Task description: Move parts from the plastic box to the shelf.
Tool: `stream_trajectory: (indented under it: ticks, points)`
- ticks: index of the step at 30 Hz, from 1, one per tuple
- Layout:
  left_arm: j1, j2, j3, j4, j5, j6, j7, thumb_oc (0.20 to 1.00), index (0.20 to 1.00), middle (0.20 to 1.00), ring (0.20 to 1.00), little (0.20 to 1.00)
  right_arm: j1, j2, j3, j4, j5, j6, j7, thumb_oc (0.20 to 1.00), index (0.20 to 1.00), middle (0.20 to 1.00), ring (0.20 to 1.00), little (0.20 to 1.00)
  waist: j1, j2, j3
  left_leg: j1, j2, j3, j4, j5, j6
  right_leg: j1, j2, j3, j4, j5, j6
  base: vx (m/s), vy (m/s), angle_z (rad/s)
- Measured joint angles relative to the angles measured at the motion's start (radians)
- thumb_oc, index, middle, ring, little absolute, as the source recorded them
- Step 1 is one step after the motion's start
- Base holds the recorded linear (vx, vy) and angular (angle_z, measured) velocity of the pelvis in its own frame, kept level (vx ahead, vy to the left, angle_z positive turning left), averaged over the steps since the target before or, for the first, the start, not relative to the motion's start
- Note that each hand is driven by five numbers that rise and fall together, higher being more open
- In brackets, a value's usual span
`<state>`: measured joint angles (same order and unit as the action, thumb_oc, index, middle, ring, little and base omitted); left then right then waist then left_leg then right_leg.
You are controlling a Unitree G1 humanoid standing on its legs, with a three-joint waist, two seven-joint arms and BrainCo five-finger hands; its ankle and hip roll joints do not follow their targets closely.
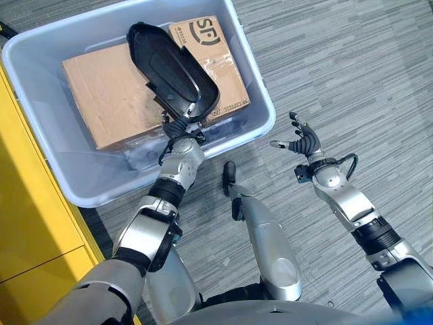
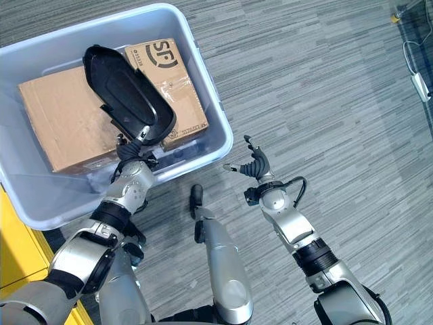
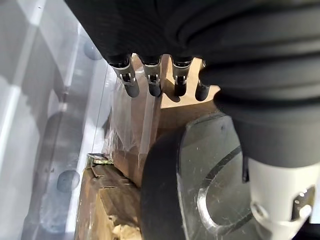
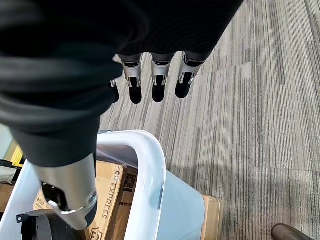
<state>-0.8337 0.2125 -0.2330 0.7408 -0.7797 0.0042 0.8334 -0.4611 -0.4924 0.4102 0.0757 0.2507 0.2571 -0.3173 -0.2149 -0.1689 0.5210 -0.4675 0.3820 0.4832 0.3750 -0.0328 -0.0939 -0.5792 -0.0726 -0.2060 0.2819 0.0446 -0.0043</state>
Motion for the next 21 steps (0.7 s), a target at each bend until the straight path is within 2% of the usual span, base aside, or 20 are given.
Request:
stream_trajectory:
  ticks: [4,12,15,20,21]
  points:
    - [-0.039,0.003,0.032,0.005,-0.072,-0.028,0.025,1.000,1.000,1.000,1.000,1.000,-0.016,0.000,0.004,0.025,0.001,0.009,-0.003,1.000,1.000,1.000,1.000,1.000,-0.003,-0.002,0.001,-0.011,0.010,0.000,0.010,0.001,-0.001,-0.011,0.005,-0.003,0.006,-0.001,-0.001,0.04,-0.068,-0.02]
    - [-0.113,0.013,0.039,0.067,-0.072,-0.009,0.086,1.000,1.000,1.000,1.000,1.000,-0.012,-0.003,0.004,0.025,0.023,0.020,-0.018,1.000,1.000,1.000,1.000,1.000,-0.021,-0.002,0.001,-0.032,0.013,0.003,0.014,0.001,-0.001,-0.035,0.004,-0.002,0.010,-0.002,-0.003,0.03,-0.034,-0.02]
    - [-0.122,0.033,0.040,0.067,-0.051,0.014,0.090,1.000,1.000,1.000,1.000,1.000,-0.009,-0.025,0.004,0.025,0.040,0.020,-0.019,1.000,1.000,1.000,1.000,1.000,-0.022,-0.001,0.000,-0.039,0.014,0.003,0.020,0.001,-0.002,-0.044,0.004,-0.002,0.016,-0.002,-0.003,0.01,-0.009,0.00]
    - [-0.126,0.043,0.043,0.068,-0.052,0.015,0.090,1.000,1.000,1.000,1.000,1.000,0.004,-0.036,0.004,0.024,0.040,0.020,-0.022,1.000,1.000,1.000,1.000,1.000,-0.028,-0.001,0.000,-0.042,0.014,0.007,0.023,0.001,-0.002,-0.050,0.003,-0.001,0.016,-0.003,-0.004,0.00,0.001,-0.02]
    - [-0.128,0.043,0.043,0.068,-0.052,0.013,0.090,0.856,0.856,0.856,0.856,0.856,0.009,-0.036,0.004,0.023,0.040,0.020,-0.022,1.000,1.000,1.000,1.000,1.000,-0.028,-0.001,0.000,-0.044,0.014,0.014,0.023,0.001,-0.002,-0.056,0.002,-0.001,0.016,-0.002,-0.004,0.01,0.007,-0.10]
